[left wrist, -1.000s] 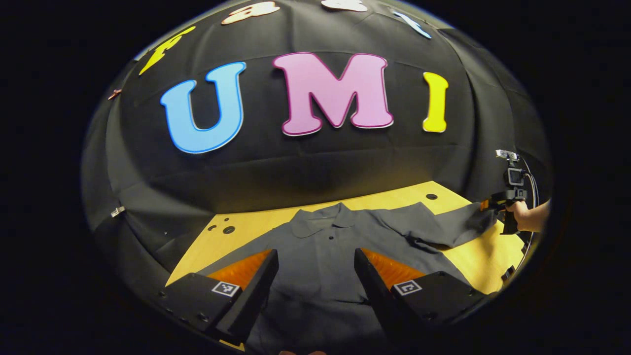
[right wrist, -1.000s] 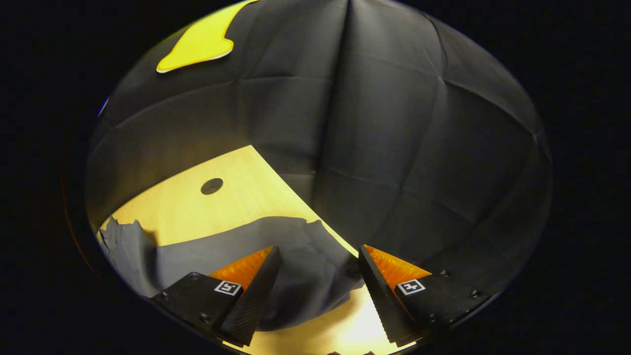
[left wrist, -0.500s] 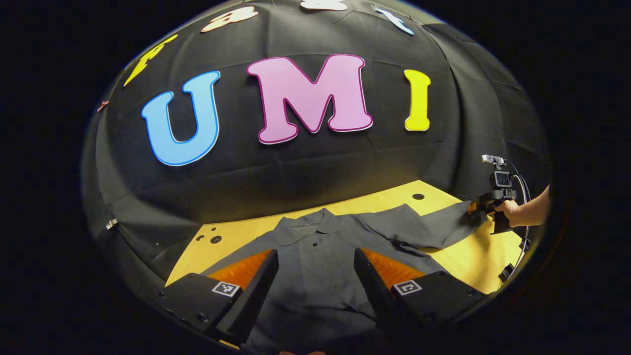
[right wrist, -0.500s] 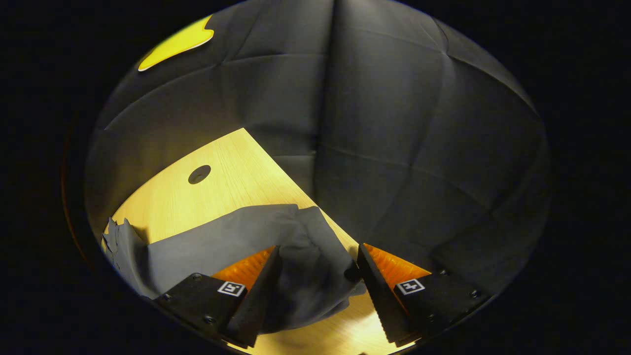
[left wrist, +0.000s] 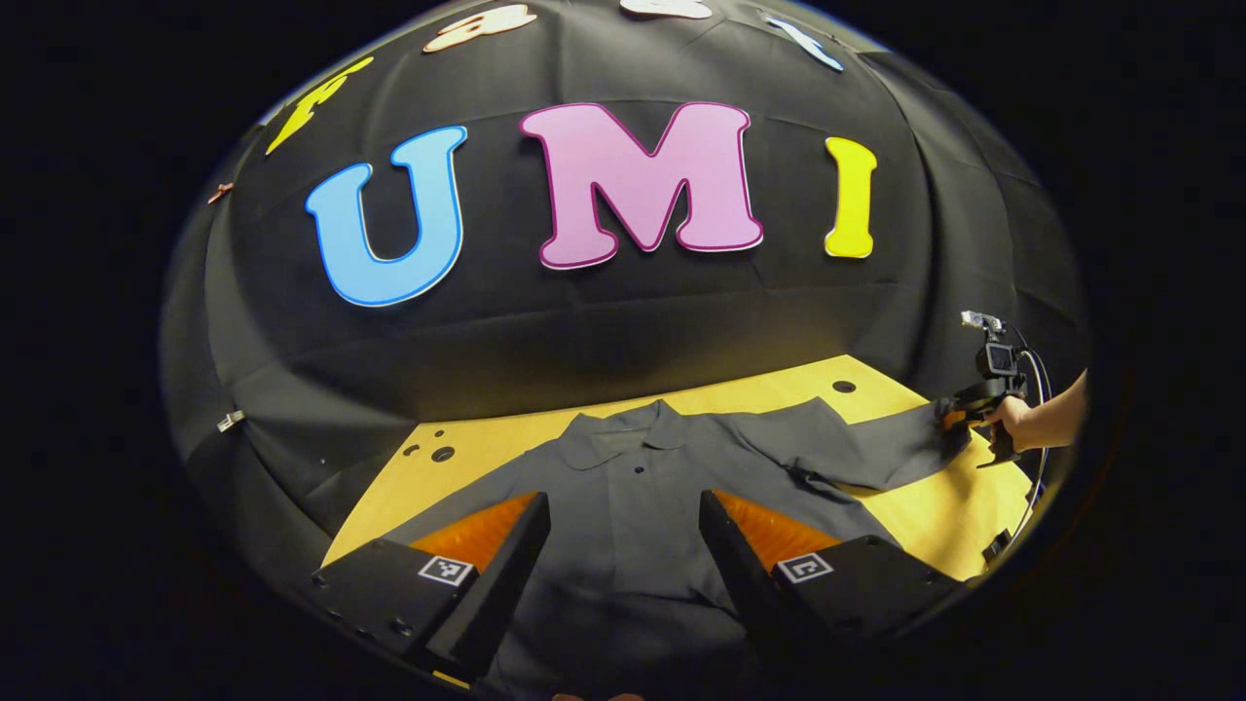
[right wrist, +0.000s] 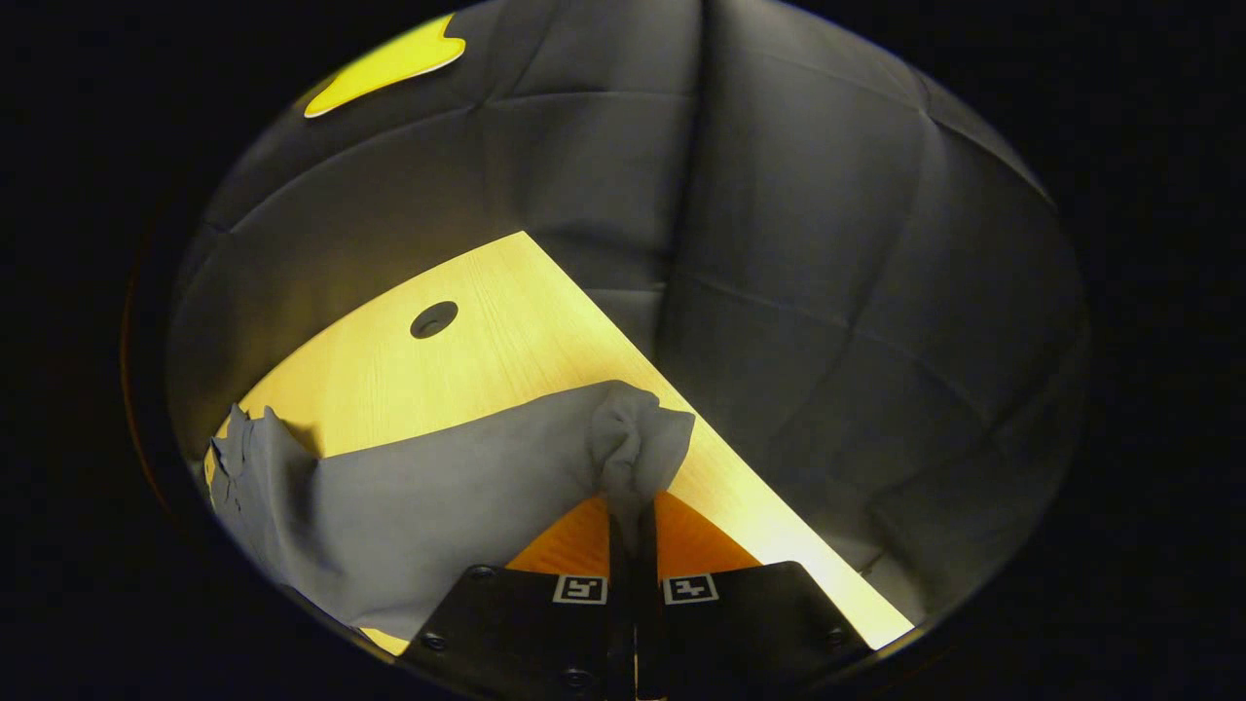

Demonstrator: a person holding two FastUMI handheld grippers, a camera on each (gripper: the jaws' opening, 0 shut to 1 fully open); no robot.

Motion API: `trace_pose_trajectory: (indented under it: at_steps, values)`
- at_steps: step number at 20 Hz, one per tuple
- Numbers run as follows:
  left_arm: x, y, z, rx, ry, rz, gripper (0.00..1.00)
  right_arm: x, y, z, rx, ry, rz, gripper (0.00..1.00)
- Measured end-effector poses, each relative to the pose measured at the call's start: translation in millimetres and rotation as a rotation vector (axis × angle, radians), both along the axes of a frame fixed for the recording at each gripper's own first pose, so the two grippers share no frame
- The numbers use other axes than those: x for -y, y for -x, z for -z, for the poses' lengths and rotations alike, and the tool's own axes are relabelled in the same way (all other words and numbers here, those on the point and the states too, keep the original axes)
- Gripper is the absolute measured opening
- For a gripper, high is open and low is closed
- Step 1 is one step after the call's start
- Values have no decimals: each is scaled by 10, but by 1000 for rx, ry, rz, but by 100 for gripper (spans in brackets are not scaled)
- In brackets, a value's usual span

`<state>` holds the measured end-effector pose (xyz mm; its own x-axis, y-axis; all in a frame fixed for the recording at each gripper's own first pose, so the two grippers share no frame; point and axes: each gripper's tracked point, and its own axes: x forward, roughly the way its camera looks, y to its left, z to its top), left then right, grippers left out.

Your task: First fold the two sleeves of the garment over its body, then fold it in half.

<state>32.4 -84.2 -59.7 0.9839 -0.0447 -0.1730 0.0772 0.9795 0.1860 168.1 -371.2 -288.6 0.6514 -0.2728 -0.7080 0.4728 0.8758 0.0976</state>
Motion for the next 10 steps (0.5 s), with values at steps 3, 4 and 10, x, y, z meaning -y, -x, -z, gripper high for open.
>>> trace_pose_trajectory:
  at_steps: [3, 4, 10]
  values:
    - [-67, 2, 143, -41, 43, -21, 97, -62, 10, -57, 5, -52, 38, 6]
    - [-82, 10, 169, -55, 57, -26, 97, -31, 3, -126, 20, -21, 22, 6]
    - [-252, 59, 109, -26, 43, -44, 98, -424, 125, -688, 79, 131, -158, 6]
